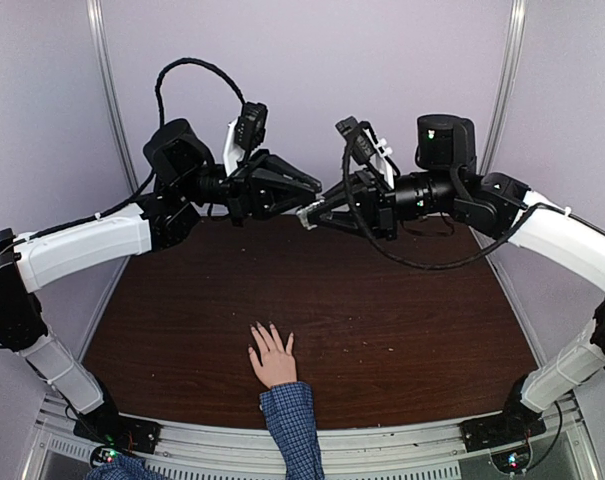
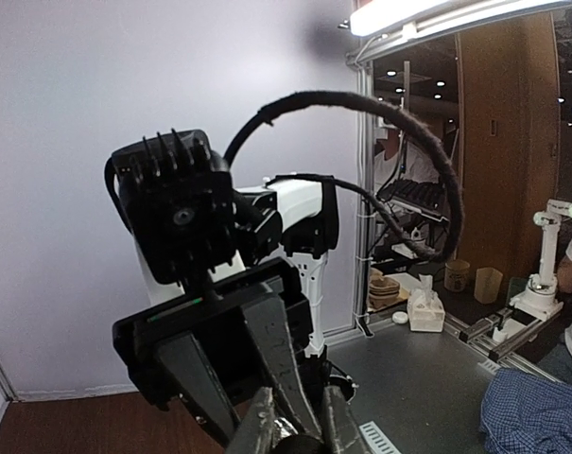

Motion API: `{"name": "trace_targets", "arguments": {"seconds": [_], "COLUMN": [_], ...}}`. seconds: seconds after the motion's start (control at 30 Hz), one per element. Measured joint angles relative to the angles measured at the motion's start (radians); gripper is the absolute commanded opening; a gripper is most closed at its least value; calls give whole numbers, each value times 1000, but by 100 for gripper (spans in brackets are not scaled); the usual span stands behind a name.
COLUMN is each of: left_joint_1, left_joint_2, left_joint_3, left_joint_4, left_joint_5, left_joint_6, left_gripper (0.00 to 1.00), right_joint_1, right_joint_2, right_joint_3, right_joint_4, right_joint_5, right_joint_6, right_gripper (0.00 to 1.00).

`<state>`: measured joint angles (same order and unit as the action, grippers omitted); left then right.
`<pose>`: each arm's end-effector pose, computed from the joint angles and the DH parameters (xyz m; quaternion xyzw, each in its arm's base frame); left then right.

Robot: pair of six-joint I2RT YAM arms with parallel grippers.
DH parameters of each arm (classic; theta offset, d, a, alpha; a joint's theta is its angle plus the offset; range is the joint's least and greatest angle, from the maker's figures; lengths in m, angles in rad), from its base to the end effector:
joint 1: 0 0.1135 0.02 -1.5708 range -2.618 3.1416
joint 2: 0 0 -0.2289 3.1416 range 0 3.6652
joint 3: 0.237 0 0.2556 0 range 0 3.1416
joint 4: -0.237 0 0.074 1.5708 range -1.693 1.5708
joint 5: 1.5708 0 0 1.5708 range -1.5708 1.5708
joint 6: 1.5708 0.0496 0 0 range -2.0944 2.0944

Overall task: Paint the nails
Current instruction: Screw the nail polish bottle cap onto the nail polish bottle, then pass from the right arm to the left

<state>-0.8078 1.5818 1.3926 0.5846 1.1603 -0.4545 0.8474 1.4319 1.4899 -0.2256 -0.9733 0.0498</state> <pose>0.2189 -0.2948 0.3907 0.5306 0.3763 -0.6561 0.3826 0.1899 0.2770 0.3975 -0.5403 0.5049 0.5693 0.3591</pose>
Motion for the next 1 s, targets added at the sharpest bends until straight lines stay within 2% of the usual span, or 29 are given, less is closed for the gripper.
{"name": "trace_targets", "arguments": {"seconds": [0.1,0.23,0.57,1.0], "left_joint_1": [8,20,49,26], "left_joint_2": [-2,-14,-85,-90], "left_joint_3": [0,-7,27,52], "left_joint_4": [-19,-89,-425,-602], "left_joint_5": [-21,-86,-307,-354], "left_joint_6": [-1,-3,162,286], "left_gripper": [32,38,38,33], "right_joint_1": [-4,0,5,5], "right_joint_2": [0,-25,-88,-85], "right_joint_3": [0,-38,-124,-134], "right_joint_4": [-2,20,29,36], "right_joint_5": [21,109,387,418], "right_joint_6": [-23,-72,-153,-160], "right_gripper": [0,0,0,0]}}
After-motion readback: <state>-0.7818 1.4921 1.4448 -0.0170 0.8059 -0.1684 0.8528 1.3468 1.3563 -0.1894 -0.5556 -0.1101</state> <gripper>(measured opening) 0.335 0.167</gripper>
